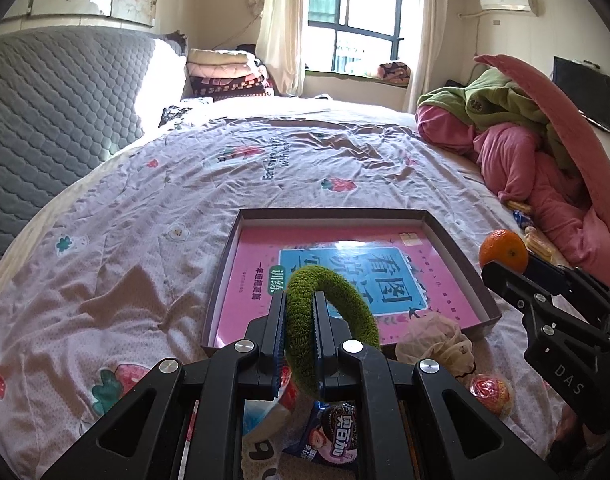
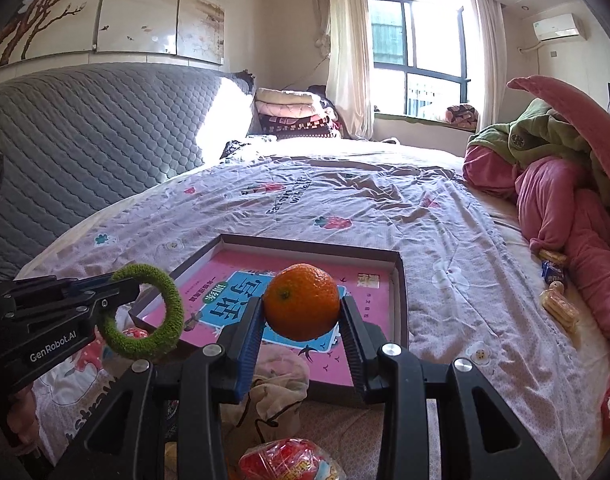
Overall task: Organize objects
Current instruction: 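Lift the green ring with left tool while right tool lifts the orange toward the tray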
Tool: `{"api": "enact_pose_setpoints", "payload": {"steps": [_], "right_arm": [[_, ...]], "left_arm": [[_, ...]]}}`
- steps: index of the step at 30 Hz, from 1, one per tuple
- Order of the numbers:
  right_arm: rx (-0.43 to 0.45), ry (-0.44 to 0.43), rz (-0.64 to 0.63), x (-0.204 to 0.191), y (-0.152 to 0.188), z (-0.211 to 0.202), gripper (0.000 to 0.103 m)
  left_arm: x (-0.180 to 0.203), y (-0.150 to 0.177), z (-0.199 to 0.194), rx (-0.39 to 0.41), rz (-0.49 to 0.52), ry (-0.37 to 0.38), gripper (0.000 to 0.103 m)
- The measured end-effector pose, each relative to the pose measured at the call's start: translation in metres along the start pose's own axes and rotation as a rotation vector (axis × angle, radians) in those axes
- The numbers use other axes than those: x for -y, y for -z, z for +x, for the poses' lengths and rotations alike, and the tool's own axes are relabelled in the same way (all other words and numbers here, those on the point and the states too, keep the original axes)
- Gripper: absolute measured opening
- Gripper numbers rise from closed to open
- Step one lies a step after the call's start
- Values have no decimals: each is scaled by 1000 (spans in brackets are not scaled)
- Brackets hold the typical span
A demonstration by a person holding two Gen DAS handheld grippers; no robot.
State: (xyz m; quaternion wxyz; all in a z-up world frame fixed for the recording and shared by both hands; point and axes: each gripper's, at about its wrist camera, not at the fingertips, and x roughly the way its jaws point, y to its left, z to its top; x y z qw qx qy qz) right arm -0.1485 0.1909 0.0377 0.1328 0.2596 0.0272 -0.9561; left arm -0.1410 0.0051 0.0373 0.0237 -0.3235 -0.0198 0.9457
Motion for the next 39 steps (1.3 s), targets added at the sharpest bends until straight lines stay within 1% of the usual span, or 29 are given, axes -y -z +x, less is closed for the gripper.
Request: {"api": "enact_pose_setpoints", "payload": {"steps": [3,9,12,18,22,24,27,29,33,36,39], "right_arm": [[1,14,-6,3,-4,7,39],[7,30,-8,7,-13,14,39],[10,34,-16,9,-17,18,39],[7,39,-40,10,-26,27,39],[7,40,-54,11,-31,32,39],[5,39,-63,11,-34,35,39],[1,43,-75,12,-36,41,39],[-8,43,-75,14,-36,45,39],[-39,26,-43,21,-32,52,39],[-50,24,-36,23,-29,55,39],[-76,3,-17,26,-26,60,39]], "left_arm": [[-2,-7,2,14,7,-27,12],[-5,-24,8,24,-1,-21,12],[-5,-33,12,33,7,-40,12],[-4,-50,24,32,19,-51,12],[-5,-57,33,27,10,-49,12],[-6,-59,38,24,8,-55,12],[-7,-61,49,9,-5,-34,12],[-7,-61,57,-1,-5,-35,12],[-7,-55,69,-9,-16,-5,12],[-5,-50,76,-25,-12,-10,12],[-5,-44,84,-47,-8,-7,12]]}}
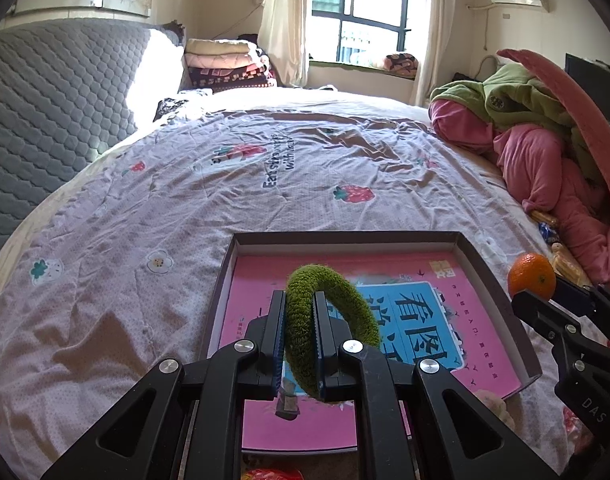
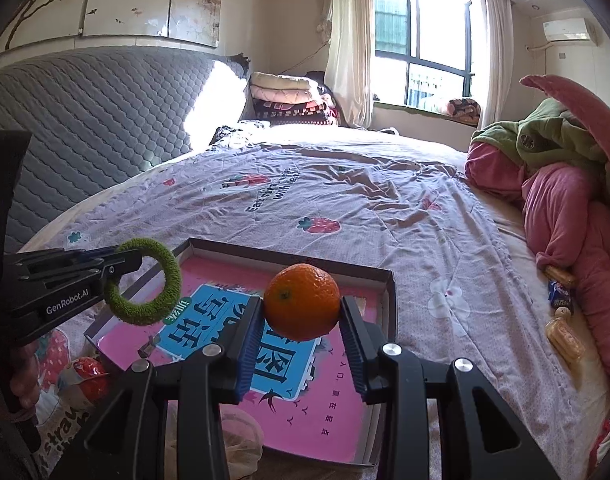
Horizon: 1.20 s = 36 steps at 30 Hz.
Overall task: Organize objects
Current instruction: 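Lift the green ring with left tool while right tool lifts the orange toward the tray, then lower the orange into the tray and open right tool while left tool releases the ring there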
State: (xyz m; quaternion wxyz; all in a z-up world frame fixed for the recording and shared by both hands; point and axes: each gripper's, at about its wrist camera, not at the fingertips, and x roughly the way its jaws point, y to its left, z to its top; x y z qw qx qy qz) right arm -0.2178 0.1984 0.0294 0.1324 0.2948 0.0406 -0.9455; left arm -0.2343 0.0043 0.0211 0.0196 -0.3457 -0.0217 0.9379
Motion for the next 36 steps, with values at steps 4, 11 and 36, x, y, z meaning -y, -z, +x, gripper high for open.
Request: {"api": "enact_pose_setpoints", "payload": {"steps": [4,11,36], "right_arm": [[-25,-8,-9,-2,3,5,39],[-71,4,-28,-5,9,15,39],[-216,7,-15,4,27,46,39]], "left_arm": [[-1,6,10,-36,-1,11,12],[-4,15,23,-81,10,-7,12],[-9,28,45,-177,12,-26,12]]}}
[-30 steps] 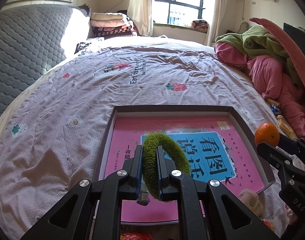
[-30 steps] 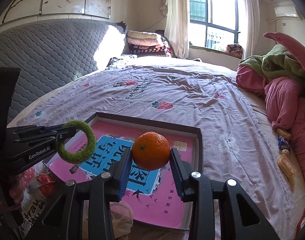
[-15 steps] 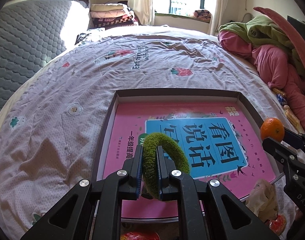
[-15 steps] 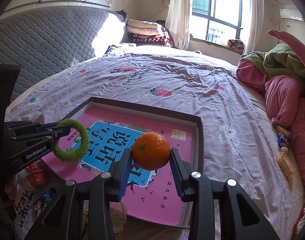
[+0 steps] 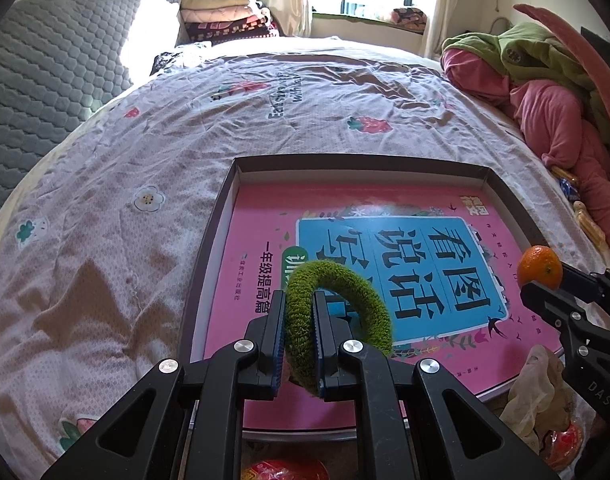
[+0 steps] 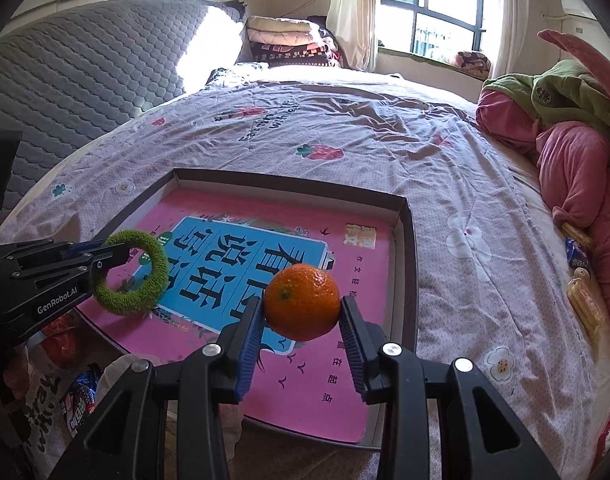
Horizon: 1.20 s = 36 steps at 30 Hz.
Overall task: Organize objects
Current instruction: 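Lower the orange into the tray and open right tool while left tool releases the ring there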
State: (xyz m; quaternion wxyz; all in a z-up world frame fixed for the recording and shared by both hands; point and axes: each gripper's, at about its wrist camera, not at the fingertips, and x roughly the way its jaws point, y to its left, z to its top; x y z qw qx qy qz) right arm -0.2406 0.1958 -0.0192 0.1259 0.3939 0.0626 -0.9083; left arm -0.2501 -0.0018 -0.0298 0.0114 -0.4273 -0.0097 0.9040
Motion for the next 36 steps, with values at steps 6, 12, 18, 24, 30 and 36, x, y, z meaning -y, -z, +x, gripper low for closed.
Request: {"api": "enact_pose_setpoints", "payload": {"steps": [6,12,18,24,30,36], "right_arm": [[-49,12,6,3,4,10,39],[-83,0,24,5,8,16,39],[-110,-19,56,10,11,20,39],[-114,-11,57,11,12,18,39],[-118,-6,59,12,12,17,39],[-122,-5,77,16,12,17,39]], "left_arm": [[-4,3,3,-27,-20,15,12],[-5,6,4,-33,-23,16,12],[-5,7,6,-43,-21,14,12],[-5,9,8,-52,-20,2,13],[-12,7,8,-54,-41,-12,14],[-15,5,10,-66,-55,-18,14]]}}
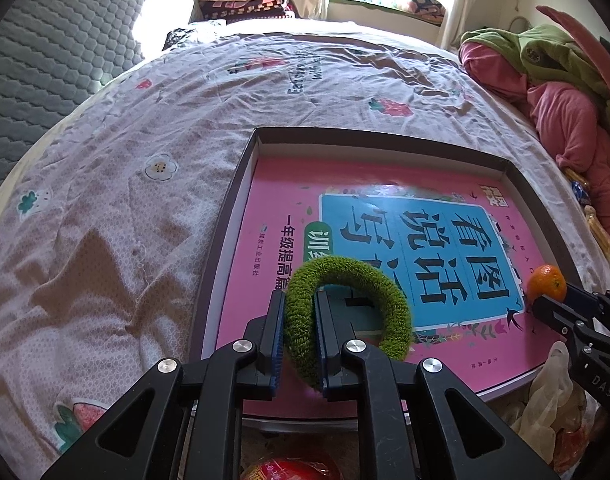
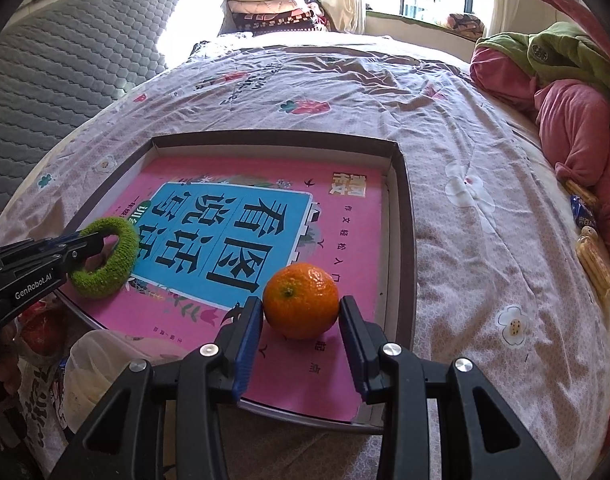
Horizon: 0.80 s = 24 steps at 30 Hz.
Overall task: Organize objects
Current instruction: 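Lower the orange into the tray and open right tool while left tool releases the ring there, then withdraw both open tools from the tray back toward the remaining items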
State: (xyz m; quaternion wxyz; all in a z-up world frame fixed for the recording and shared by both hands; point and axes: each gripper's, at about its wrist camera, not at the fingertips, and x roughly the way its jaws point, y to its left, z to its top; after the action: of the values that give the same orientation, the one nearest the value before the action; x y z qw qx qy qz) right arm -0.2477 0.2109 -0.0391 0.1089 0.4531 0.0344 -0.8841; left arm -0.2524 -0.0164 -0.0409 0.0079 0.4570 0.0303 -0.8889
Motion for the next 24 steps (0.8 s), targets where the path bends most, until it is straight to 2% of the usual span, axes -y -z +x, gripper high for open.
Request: {"api": "enact_pose_setpoints", "payload": {"steps": [3,12,14,15,20,24], "right_arm": [[-7,-7,17,3,0,0,43],[-2,-10,33,7,-1,-3,50],[-1,-13,32,7,-2,-4,51],[1,-13,31,7,-2,-4,52],[16,-18,34,7,-3,-9,59],[33,-20,40,8,-5,-14,59]], "left_arm": [[-2,-3,0,4,-10,-22,16],[-6,-13,-5,10,-32,-8,25],[-5,-13,-7,16,-31,-10,36],[-5,-13,-8,18,-29,-9,37],[-4,-11,-17,32,-29,-6,40],[1,-9,-28,51,-16,-6,43]]}}
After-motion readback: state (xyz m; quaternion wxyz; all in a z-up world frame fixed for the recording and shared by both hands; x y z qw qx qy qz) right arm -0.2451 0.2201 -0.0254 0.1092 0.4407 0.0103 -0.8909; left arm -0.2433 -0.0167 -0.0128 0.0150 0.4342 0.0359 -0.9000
